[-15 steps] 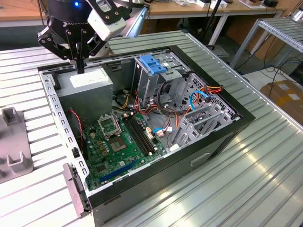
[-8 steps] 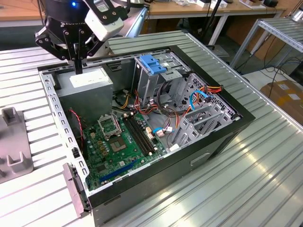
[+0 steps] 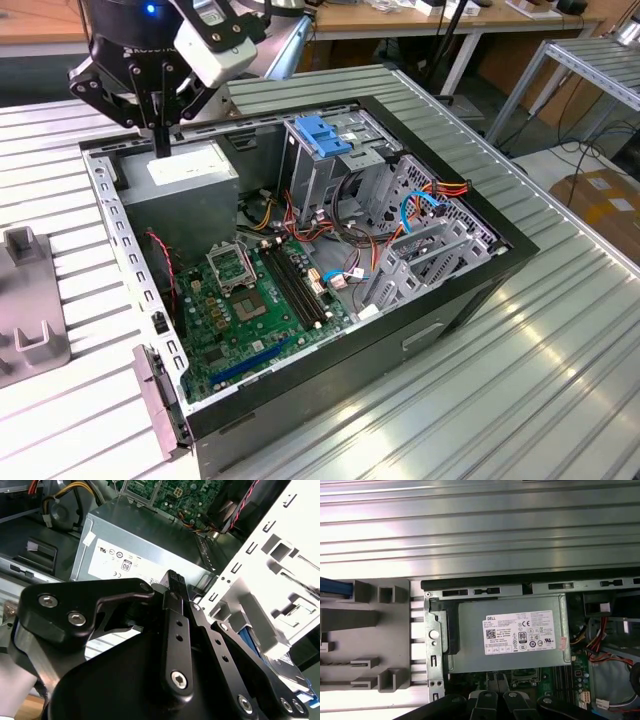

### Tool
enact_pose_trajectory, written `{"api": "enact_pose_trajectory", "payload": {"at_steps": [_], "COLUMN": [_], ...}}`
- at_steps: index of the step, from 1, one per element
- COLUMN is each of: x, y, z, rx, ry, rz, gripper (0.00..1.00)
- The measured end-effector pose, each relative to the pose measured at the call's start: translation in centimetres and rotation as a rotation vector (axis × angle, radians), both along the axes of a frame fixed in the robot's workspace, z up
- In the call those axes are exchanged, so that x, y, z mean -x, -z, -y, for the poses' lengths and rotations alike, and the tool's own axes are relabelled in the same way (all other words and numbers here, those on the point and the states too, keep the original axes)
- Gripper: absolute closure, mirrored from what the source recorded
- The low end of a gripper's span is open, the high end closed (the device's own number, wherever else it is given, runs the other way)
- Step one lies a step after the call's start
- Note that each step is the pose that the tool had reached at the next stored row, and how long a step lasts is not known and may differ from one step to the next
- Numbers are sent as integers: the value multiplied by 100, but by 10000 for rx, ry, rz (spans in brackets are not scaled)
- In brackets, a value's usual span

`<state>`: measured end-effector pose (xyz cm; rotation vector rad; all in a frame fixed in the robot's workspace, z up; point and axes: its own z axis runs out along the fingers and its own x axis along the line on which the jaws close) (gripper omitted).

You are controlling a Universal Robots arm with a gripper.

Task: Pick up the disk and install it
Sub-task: 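Reach for the disk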

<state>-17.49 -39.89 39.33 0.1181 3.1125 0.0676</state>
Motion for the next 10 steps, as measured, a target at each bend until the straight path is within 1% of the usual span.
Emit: {"api": "enact_pose_trajectory", "payload": {"at_steps": [3,10], "x": [13,73], "y": [0,0], "z": [0,0], "rx": [0,0], "ry": [-1,-1], "rz": [0,0], "gripper": [90,90]}}
